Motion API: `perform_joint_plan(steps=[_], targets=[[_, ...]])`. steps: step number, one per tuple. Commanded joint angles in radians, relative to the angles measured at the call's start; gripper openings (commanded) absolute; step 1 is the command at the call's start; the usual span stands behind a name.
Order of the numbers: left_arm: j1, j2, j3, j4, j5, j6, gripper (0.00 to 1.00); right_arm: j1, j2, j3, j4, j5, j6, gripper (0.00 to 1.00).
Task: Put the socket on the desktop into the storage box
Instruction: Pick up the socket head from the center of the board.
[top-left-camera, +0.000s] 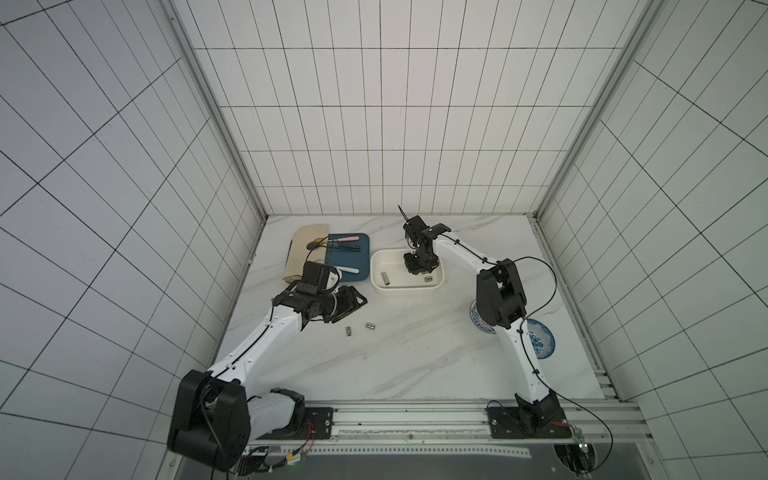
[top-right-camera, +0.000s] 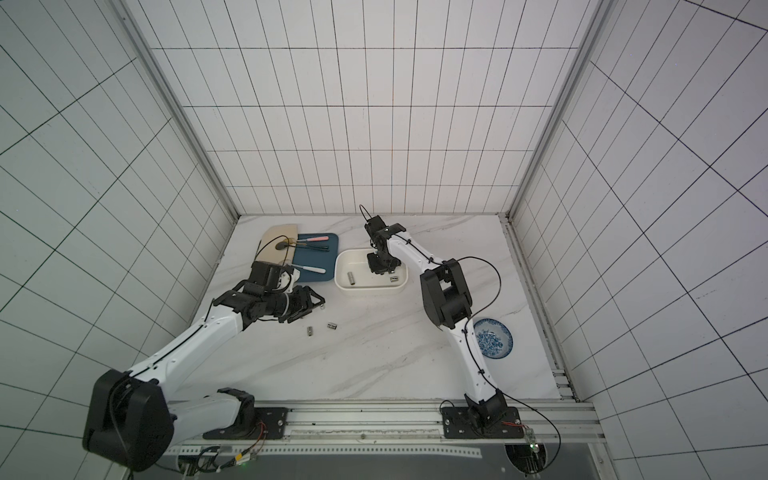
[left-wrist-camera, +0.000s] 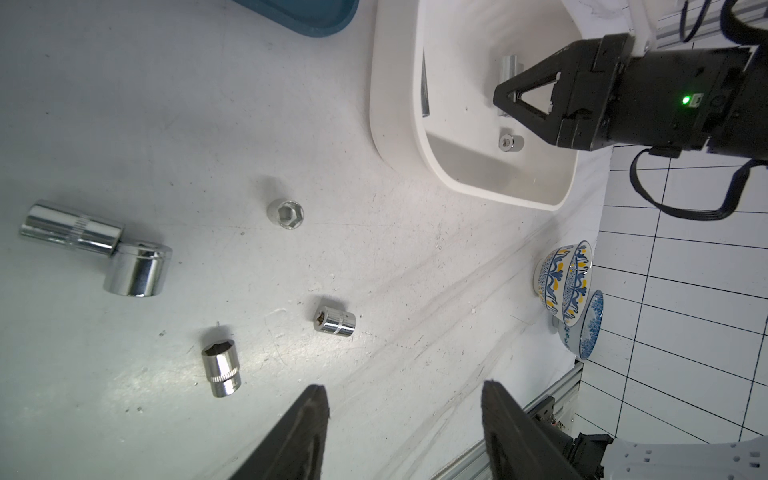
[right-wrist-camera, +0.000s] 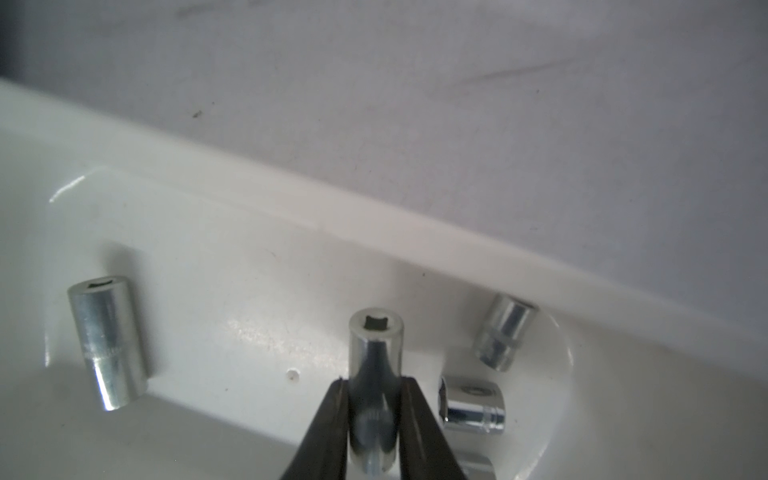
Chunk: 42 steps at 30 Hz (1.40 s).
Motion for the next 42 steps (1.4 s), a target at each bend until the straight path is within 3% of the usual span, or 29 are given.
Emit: perform_joint_plan(steps=[1,13,31,42], targets=[[-0.002,0.008,-0.005,0.028,0.002,-0.001,0.62,-0.009,0.014,0.046,-0.013,0.016,0.012,0.35],[-0.002,0.001,0.002,0.013,-0.023,0.002,0.62,-0.001,-0.103,-0.054,0.015,0.020,0.016,0.40],[-0.012,0.041,0.063,-0.084,-0.127,0.025,0.62,0.061,-0.480,-0.450,0.153,0.025,0.045,0.40],[-0.095,0.102,0.092,-0.110,-0.198,0.024,0.62,0.092,-0.696,-0.690,0.219,-0.009,0.063,0.40]])
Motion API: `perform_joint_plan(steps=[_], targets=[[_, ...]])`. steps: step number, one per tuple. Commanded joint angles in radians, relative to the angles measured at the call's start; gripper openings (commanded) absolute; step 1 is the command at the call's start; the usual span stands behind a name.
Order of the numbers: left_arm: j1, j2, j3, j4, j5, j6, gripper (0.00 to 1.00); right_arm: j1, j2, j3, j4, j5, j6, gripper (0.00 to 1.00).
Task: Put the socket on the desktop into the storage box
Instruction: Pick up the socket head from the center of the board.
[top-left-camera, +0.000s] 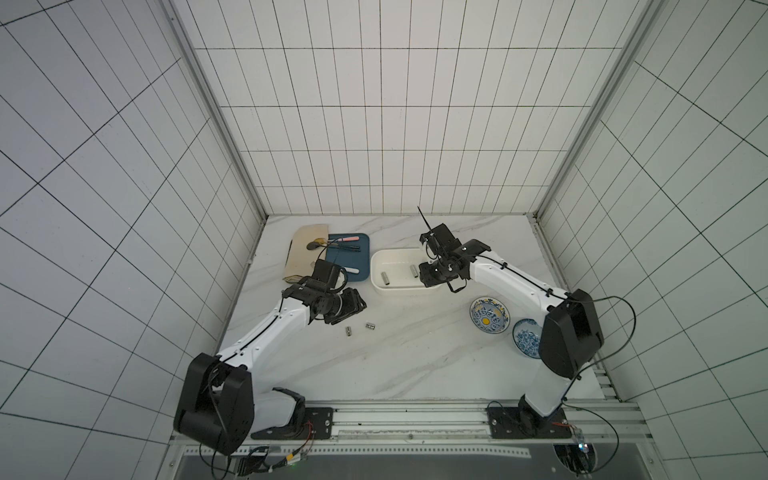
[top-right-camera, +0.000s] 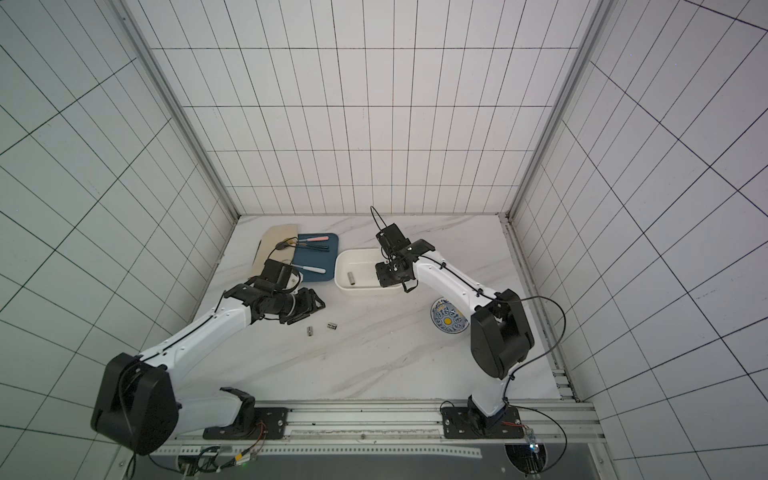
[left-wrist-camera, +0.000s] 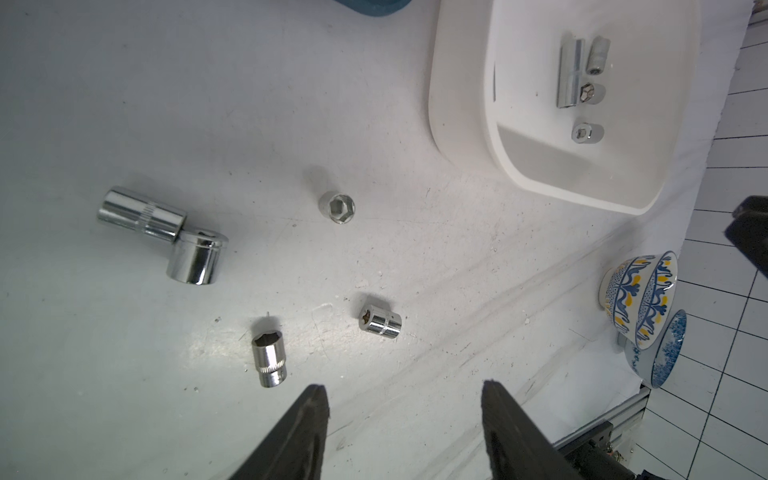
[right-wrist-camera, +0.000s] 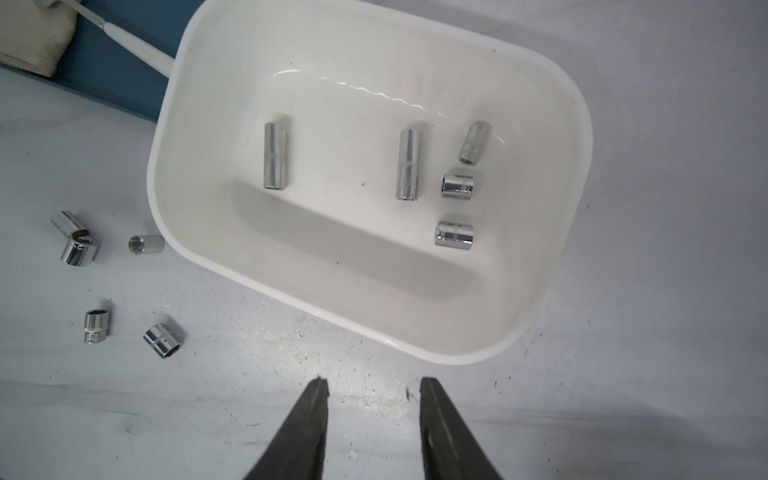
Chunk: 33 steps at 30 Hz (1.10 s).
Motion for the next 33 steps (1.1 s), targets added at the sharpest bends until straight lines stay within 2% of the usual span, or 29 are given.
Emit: perform_joint_plan(steps=[1,17,28,33], targets=[[-0.028,0.021,0.036,-0.015,-0.047,0.011,0.62,0.021,-0.063,-0.072,0.030,-0.011,0.020,0.40],[-0.138,0.150,0.100,-0.081,-0.155,-0.030,0.60,0.035,-0.315,-0.356,0.092,0.010,0.069,0.40],[-0.200,0.255,0.143,-0.131,-0.199,-0.159,0.59,0.035,-0.428,-0.473,0.117,0.029,0.108,0.40],[-0.202,0.304,0.167,-0.135,-0.191,-0.206,0.58,0.035,-0.440,-0.493,0.128,0.032,0.116,0.40]])
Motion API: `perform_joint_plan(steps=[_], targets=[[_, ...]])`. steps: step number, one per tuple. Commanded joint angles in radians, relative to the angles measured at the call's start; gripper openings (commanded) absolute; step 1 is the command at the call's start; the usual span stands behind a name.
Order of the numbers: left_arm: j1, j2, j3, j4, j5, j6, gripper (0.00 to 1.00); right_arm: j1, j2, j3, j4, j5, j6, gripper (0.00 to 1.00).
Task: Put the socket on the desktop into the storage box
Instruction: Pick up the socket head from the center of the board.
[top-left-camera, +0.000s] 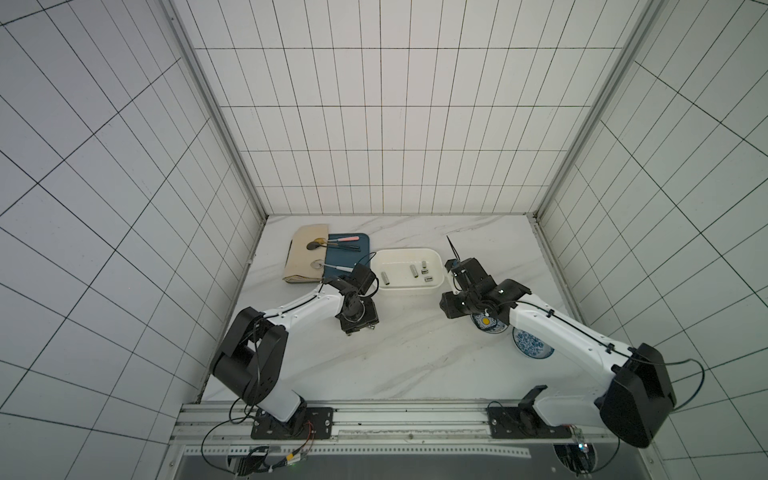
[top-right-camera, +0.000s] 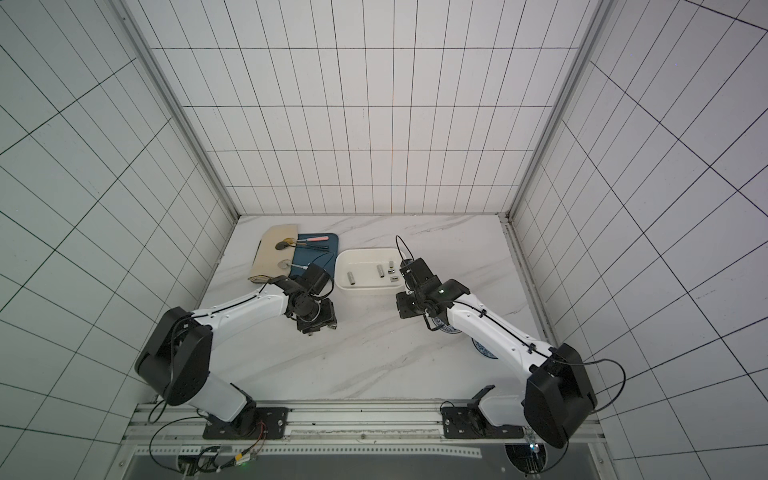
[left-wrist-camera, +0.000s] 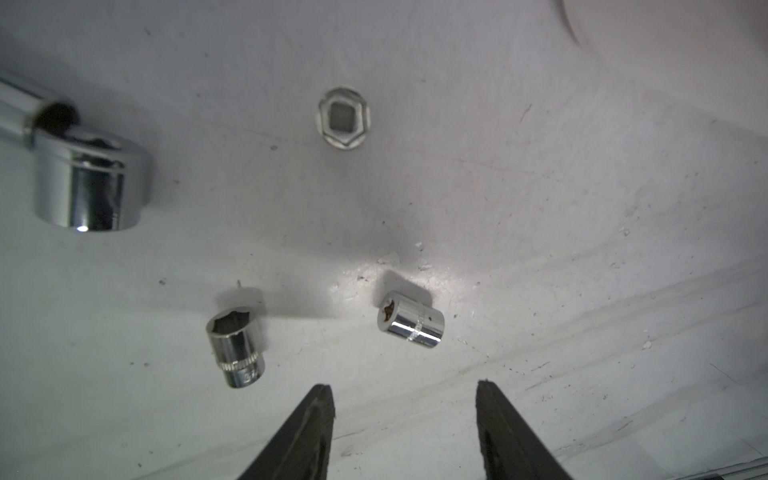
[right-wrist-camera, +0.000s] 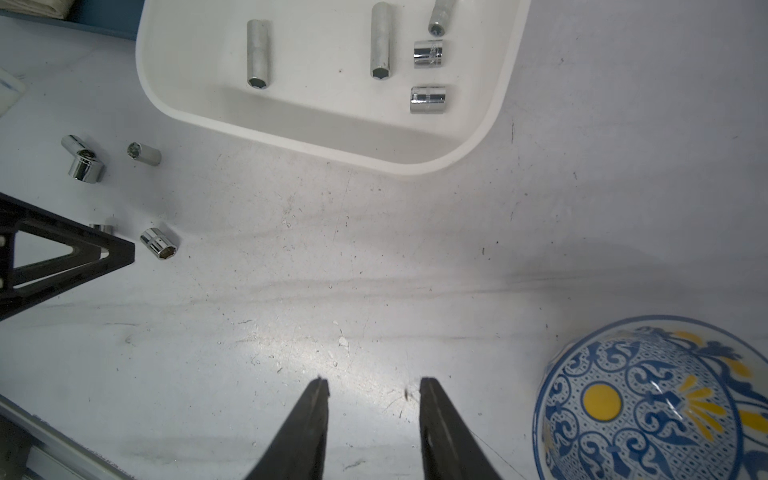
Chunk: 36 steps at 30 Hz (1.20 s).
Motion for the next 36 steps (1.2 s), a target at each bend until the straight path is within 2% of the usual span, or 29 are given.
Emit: perform_joint_plan(steps=[1,16,36], targets=[[-0.003,0.037,0.040,-0.006,-0.018,-0.055,0.57,0.008,-0.026,-0.033,0.020,0.020,0.018,0.40],[-0.008,0.117,0.086,0.012,0.003,-0.233,0.54,0.009,-0.056,-0.072,0.033,0.041,0.022,0.40],[-0.015,0.192,0.108,0.021,0.003,-0.266,0.45,0.008,-0.061,-0.086,0.043,0.046,0.035,0.40]])
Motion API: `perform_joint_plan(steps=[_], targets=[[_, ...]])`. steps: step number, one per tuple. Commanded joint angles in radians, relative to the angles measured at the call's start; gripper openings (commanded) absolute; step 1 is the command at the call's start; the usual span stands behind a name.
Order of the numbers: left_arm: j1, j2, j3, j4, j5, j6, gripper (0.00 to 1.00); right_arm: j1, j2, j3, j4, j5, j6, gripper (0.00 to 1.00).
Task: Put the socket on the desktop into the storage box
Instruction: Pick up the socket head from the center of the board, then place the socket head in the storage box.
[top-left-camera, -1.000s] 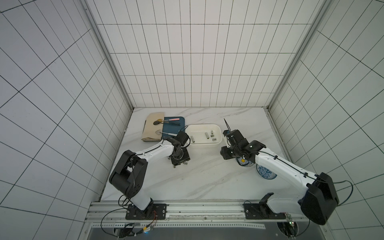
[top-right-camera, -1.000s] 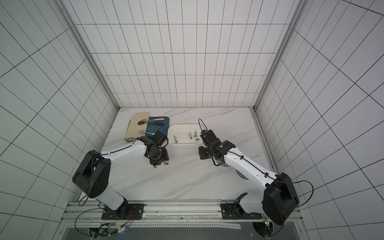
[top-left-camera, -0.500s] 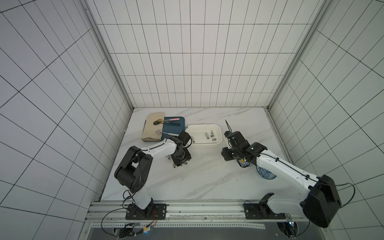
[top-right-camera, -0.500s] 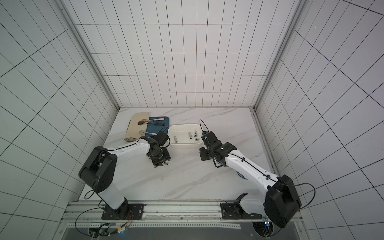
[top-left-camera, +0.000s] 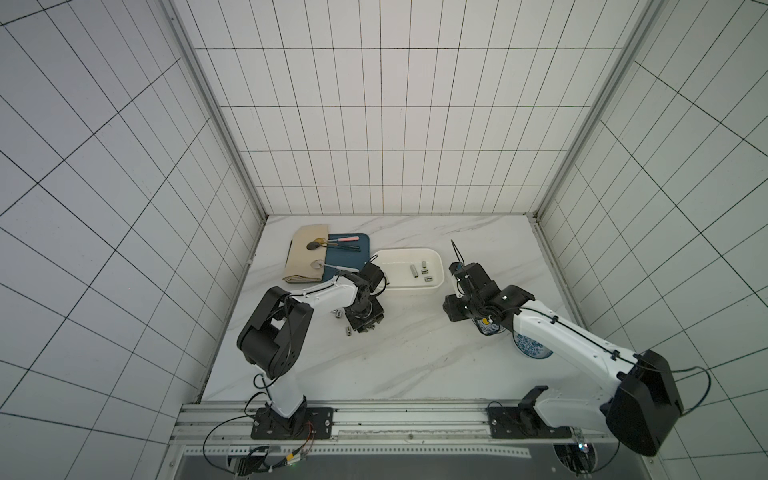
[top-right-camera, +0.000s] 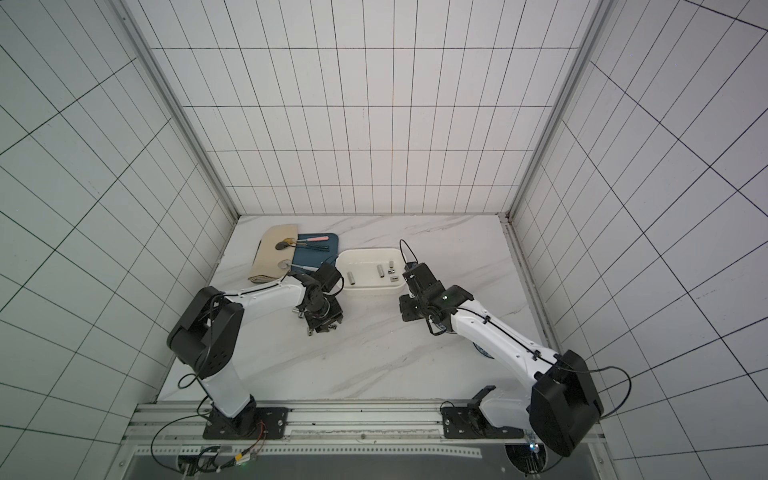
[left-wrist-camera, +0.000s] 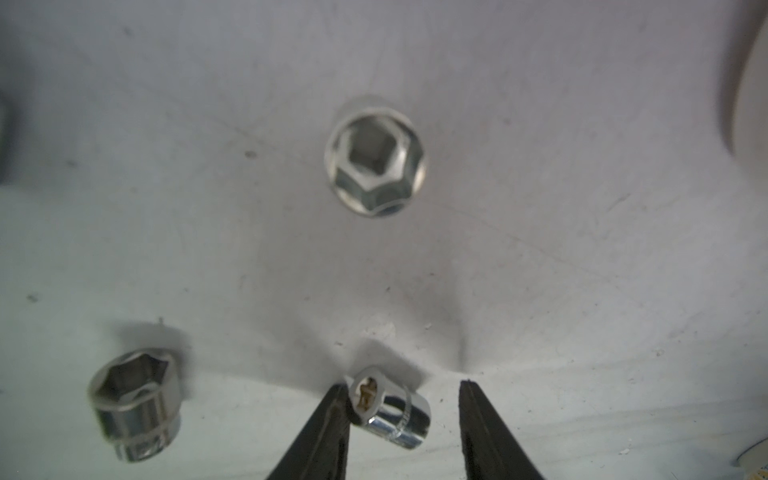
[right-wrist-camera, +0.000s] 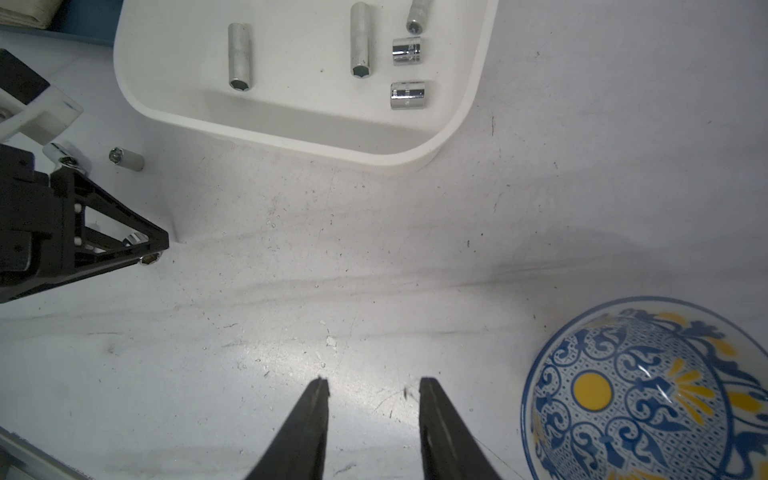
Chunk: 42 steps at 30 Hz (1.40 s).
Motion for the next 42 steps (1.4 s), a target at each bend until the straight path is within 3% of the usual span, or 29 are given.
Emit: perform_joint_plan(steps=[1,9,24,33,42], targets=[[-0.001,0.013,0.022,0.010,-0.012,-0.011,0.44,0.009,-0.018,-0.027,0.010,0.013,0.017,0.40],[0.007,0.020,0.015,0.005,-0.018,-0.007,0.40,0.008,-0.016,-0.031,0.014,0.013,0.021,0.40],[0.028,0.036,-0.011,0.026,0.003,0.010,0.16,0.008,-0.025,-0.034,0.021,0.016,0.029,0.40],[0.033,-0.006,0.010,0.006,-0.018,0.037,0.13,0.008,-0.023,-0.019,0.024,-0.006,0.025,0.40],[0.036,-0.036,0.121,-0.059,-0.054,0.095,0.13,0.008,-0.013,0.008,0.024,-0.041,0.007,0.40]])
